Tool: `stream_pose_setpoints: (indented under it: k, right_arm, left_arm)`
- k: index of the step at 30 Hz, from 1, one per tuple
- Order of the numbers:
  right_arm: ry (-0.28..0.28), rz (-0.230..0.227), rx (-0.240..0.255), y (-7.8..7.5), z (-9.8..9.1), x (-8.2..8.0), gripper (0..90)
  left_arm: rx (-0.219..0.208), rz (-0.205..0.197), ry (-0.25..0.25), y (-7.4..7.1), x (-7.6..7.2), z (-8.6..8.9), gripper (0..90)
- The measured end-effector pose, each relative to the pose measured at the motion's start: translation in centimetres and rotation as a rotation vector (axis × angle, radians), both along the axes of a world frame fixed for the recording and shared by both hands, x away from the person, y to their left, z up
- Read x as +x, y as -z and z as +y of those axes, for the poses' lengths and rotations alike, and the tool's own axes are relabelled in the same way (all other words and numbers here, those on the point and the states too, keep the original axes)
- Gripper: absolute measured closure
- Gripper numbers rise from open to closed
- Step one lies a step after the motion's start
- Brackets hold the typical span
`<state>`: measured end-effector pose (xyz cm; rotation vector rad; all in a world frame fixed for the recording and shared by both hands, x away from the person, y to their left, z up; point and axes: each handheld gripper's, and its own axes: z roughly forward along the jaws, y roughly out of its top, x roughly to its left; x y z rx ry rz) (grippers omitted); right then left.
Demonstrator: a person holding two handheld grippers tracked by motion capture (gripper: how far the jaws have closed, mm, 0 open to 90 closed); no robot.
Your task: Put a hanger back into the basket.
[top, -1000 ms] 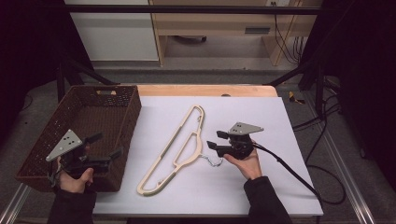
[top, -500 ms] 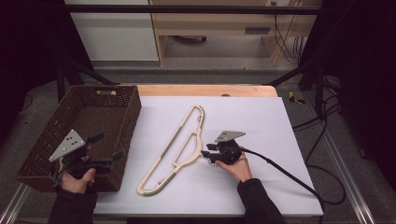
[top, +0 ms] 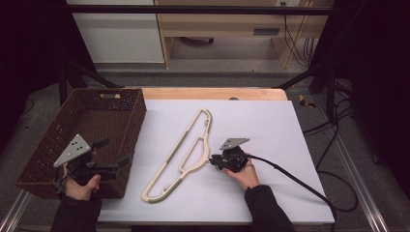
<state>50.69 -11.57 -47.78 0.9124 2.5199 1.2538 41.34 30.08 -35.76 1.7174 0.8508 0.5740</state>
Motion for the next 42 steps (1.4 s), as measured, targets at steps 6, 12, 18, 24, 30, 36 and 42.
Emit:
stream_pose_setpoints:
  k: [6, 12, 18, 24, 30, 36, 42]
  right_arm:
    - [-0.009, 0.013, -0.005, 0.4, 0.1, 0.1, 82.1]
    - [-0.023, 0.005, -0.007, 0.5, 0.0, 0.3, 86.1]
    - [-0.033, -0.002, -0.003, 0.3, -0.1, 0.3, 87.0]
    - [-0.051, 0.007, 0.023, -0.2, -0.3, 0.2, 88.1]
    - [-0.045, 0.012, 0.019, -0.6, -0.3, 0.1, 88.5]
    - [-0.034, 0.017, 0.012, -1.2, -0.5, -0.1, 88.6]
    - [-0.022, 0.023, 0.012, -1.5, -0.5, -0.1, 88.6]
  left_arm:
    - [0.009, 0.005, 0.009, 0.1, 0.0, -0.3, 2.7]
    - [0.008, 0.008, 0.015, 0.1, 0.0, -0.5, 2.9]
    - [0.017, 0.003, 0.024, 0.0, -0.1, -0.9, 3.0]
    - [0.022, -0.003, 0.036, -0.1, -0.3, -1.6, 3.2]
    - [0.041, -0.001, 0.062, -0.2, -0.6, -2.9, 3.5]
    - [0.065, 0.011, 0.098, 0.1, -0.7, -5.0, 3.9]
    - [0.118, 0.047, 0.131, 0.9, -0.2, -7.5, 4.5]
